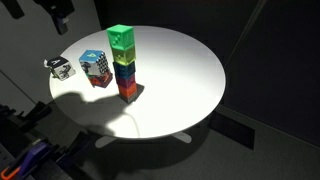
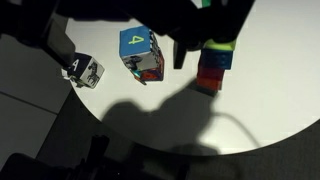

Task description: Put the plushy cube on the eft on top of the other plushy cubes on the right

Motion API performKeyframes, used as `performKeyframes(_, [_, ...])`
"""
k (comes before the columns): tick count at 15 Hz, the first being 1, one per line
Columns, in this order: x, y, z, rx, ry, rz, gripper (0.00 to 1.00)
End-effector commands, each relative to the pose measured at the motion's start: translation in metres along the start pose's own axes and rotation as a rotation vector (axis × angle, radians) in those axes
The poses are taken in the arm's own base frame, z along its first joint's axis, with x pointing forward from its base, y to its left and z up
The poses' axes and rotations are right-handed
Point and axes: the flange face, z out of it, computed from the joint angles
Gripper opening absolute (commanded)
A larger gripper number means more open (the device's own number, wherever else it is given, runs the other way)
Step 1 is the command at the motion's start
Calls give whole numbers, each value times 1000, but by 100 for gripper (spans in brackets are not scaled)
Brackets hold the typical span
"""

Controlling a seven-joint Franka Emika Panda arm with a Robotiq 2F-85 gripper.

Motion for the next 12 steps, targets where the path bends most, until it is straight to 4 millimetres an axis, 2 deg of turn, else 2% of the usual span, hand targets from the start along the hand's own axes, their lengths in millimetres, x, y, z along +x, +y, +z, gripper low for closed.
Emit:
performKeyframes(1, [4,-9,2,-4,-1,-10,100])
performKeyframes(7, [15,-32,13,-39,-34,-42,100])
performKeyframes(12, [22,-60,28,-93,-20,-54,100])
